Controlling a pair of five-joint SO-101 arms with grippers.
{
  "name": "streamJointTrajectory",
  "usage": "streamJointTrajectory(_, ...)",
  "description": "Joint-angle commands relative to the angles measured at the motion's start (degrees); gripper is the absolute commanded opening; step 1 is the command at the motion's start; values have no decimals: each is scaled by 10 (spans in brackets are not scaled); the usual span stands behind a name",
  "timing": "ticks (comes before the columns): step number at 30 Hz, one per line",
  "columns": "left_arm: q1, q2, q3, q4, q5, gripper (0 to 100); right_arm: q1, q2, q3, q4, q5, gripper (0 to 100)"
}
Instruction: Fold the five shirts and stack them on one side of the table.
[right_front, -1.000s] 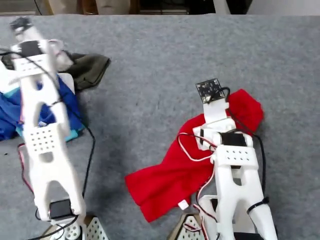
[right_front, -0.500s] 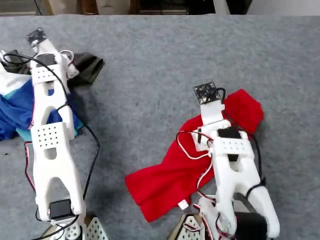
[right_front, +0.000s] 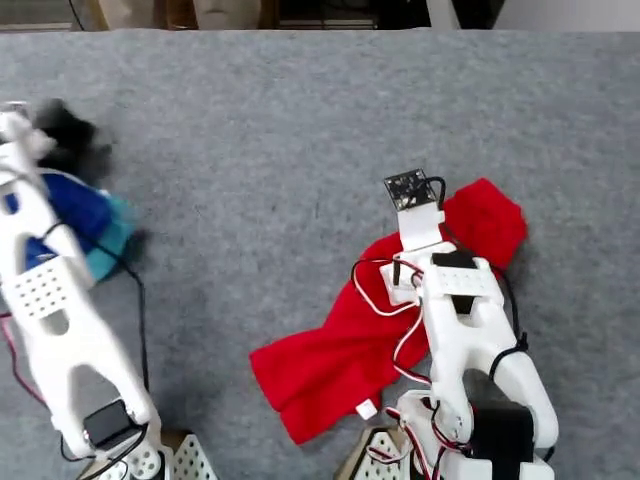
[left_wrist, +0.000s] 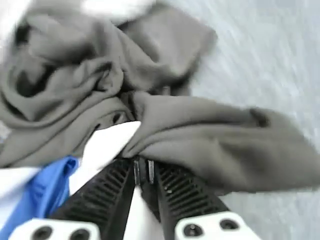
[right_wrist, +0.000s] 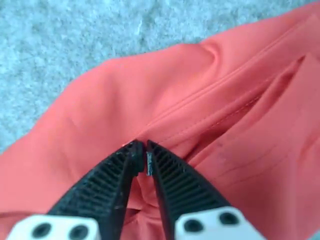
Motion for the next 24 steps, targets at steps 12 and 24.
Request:
streamJointTrajectory(12,44,-91,-81,193,4,298,-5,-1,-338,334,10,202)
streamJointTrajectory(24,158,-253,18,196,-1,292,-8,5,-238,249,29,249)
